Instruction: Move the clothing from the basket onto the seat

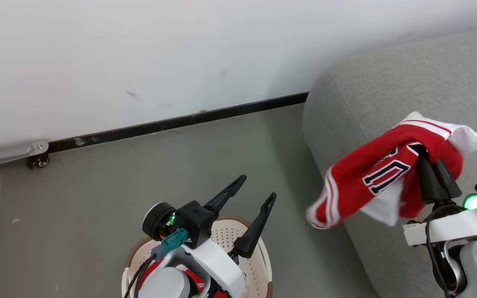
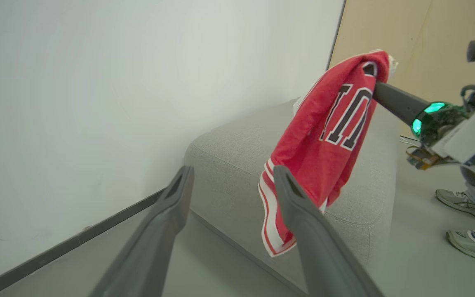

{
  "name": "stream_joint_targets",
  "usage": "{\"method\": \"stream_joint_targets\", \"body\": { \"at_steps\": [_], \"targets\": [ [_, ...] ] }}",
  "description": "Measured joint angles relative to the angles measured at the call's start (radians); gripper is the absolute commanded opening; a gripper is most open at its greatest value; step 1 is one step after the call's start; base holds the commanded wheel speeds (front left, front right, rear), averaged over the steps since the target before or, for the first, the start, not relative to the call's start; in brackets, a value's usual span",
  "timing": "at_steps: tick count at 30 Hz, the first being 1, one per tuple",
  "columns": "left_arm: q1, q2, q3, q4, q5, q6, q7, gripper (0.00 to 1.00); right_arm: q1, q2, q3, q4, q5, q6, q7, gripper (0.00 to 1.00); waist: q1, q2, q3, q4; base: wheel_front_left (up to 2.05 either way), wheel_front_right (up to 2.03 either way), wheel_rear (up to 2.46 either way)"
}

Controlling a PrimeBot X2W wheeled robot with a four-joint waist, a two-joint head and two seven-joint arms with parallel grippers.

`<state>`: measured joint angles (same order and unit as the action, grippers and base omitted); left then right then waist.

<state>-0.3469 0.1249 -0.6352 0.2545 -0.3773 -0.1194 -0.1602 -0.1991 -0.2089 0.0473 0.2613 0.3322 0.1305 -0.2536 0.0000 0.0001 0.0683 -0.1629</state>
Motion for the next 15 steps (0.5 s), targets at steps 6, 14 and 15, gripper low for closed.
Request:
{"method": "stream_joint_targets", "body": {
  "at_steps": [6,14,15],
  "targets": [
    [0.000,0.022,-0.009,0.002,0.002,-0.004,-0.018,1.00,0.019,0.006,-0.014,-0.024,-0.009,0.000,0.000,0.00,0.0000,0.0000,0.000,-0.037,0.00,0.00,0.00],
    [0.000,0.030,-0.023,0.004,0.002,-0.004,-0.031,1.00,0.025,0.014,-0.043,-0.048,-0.025,0.000,0.000,0.00,0.0000,0.0000,0.002,-0.088,0.00,0.00,0.00],
    [0.000,0.030,-0.025,0.005,0.002,-0.004,-0.031,1.00,0.028,0.014,-0.045,-0.052,-0.025,0.000,0.000,0.00,0.0000,0.0000,0.002,-0.095,0.00,0.00,0.00]
  ]
}}
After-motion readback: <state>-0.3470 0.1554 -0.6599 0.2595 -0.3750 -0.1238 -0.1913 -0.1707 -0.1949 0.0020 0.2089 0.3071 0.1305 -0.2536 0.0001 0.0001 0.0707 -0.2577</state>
